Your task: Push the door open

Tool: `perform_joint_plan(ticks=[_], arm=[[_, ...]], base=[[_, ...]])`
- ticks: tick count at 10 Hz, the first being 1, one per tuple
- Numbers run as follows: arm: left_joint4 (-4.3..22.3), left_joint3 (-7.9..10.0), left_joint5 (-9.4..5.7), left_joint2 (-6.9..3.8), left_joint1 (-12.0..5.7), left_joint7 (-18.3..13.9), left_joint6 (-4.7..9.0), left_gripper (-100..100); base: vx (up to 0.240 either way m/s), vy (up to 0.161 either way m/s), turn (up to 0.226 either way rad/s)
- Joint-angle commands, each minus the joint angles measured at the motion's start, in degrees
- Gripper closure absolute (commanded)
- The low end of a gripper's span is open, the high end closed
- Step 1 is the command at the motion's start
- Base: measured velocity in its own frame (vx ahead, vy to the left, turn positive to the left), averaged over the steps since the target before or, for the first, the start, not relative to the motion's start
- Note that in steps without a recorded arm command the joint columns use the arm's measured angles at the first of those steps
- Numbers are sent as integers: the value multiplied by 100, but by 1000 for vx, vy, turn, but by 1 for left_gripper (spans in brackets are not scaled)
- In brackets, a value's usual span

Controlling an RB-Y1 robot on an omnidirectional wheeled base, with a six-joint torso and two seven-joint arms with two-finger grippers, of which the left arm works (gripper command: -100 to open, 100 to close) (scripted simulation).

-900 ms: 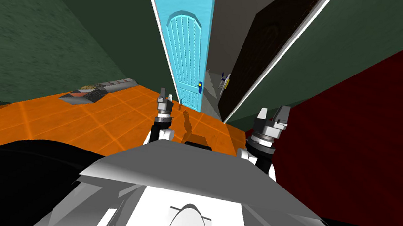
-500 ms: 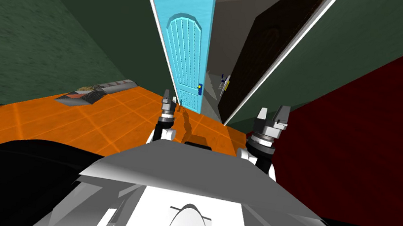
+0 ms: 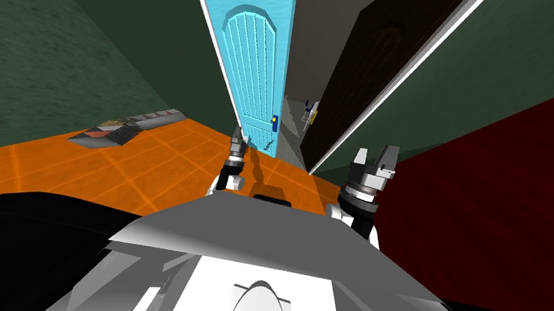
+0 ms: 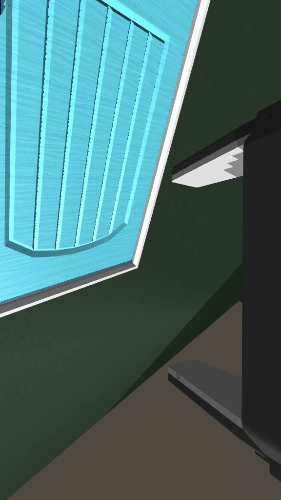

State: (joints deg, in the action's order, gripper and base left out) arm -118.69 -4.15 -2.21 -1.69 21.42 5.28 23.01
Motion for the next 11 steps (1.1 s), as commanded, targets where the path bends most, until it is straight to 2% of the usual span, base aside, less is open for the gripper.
perform_joint_plan(ticks=[1,2,3,11], arm=[[164,-45,-21,-43,-76,-26,3,-100],[382,-86,-50,-94,-205,-58,-9,-100],[382,-86,-50,-94,-205,-58,-9,-100],[1326,-263,-177,-285,-762,-200,-62,-100]], base=[[102,27,-6],[147,27,-5],[122,22,-5],[90,27,-5]])
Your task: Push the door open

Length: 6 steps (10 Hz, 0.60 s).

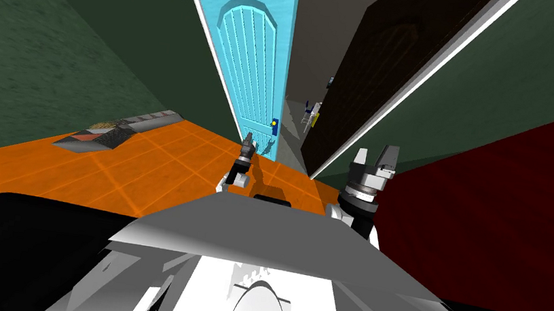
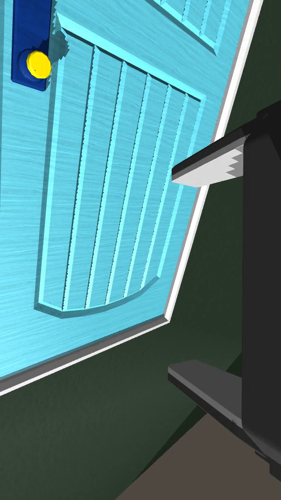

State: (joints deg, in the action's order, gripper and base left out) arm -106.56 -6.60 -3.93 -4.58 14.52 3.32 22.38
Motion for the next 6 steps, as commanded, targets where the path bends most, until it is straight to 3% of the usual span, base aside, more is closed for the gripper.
perform_joint_plan(ticks=[1,6], arm=[[240,-42,-22,-18,-148,-23,-6,-100],[887,-164,-109,-122,-530,-120,-42,-100]], base=[[109,27,-6],[100,32,-6]])
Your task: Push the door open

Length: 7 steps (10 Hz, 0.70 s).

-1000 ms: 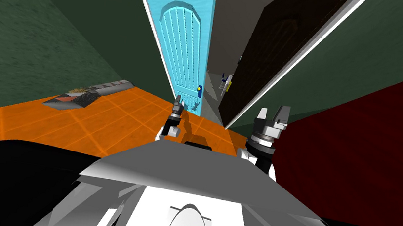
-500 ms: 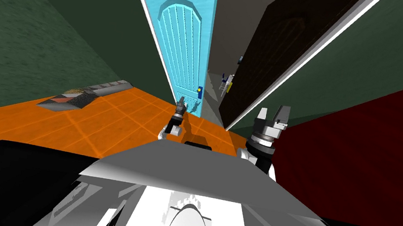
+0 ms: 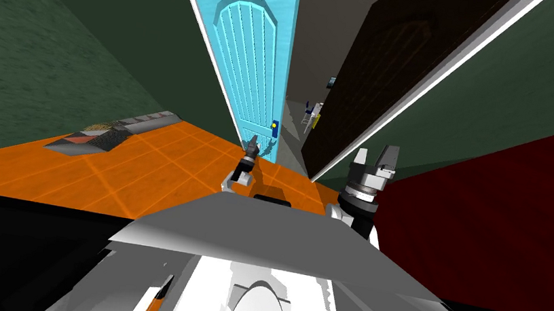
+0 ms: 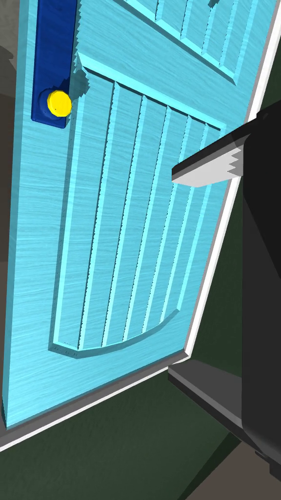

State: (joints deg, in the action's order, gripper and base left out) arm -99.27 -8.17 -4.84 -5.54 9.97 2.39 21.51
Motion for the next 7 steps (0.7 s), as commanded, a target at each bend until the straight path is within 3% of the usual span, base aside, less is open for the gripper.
perform_joint_plan(ticks=[1,7], arm=[[159,-6,-18,-26,-75,-28,45,-100],[947,-154,-124,-135,-540,-146,2,-100]], base=[[59,24,-4],[90,30,-6]])
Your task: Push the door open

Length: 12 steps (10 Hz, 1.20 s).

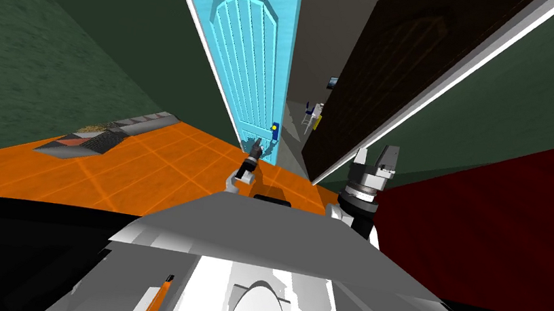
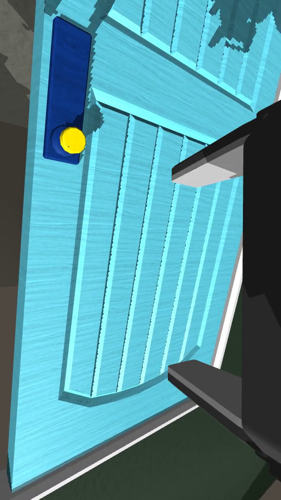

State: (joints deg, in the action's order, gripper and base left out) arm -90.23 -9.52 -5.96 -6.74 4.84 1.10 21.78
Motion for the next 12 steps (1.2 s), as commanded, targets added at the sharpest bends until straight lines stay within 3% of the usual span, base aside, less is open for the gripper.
perform_joint_plan(ticks=[1,6,7,12], arm=[[172,-44,-29,-32,-103,-36,-33,-100],[806,-163,-114,-106,-478,-131,-68,-100],[1046,-208,-147,-132,-619,-167,-81,-100],[1614,-315,-223,-191,-954,-252,-113,-100]], base=[[97,34,-6],[98,38,-6],[141,45,-13],[110,35,-6]])
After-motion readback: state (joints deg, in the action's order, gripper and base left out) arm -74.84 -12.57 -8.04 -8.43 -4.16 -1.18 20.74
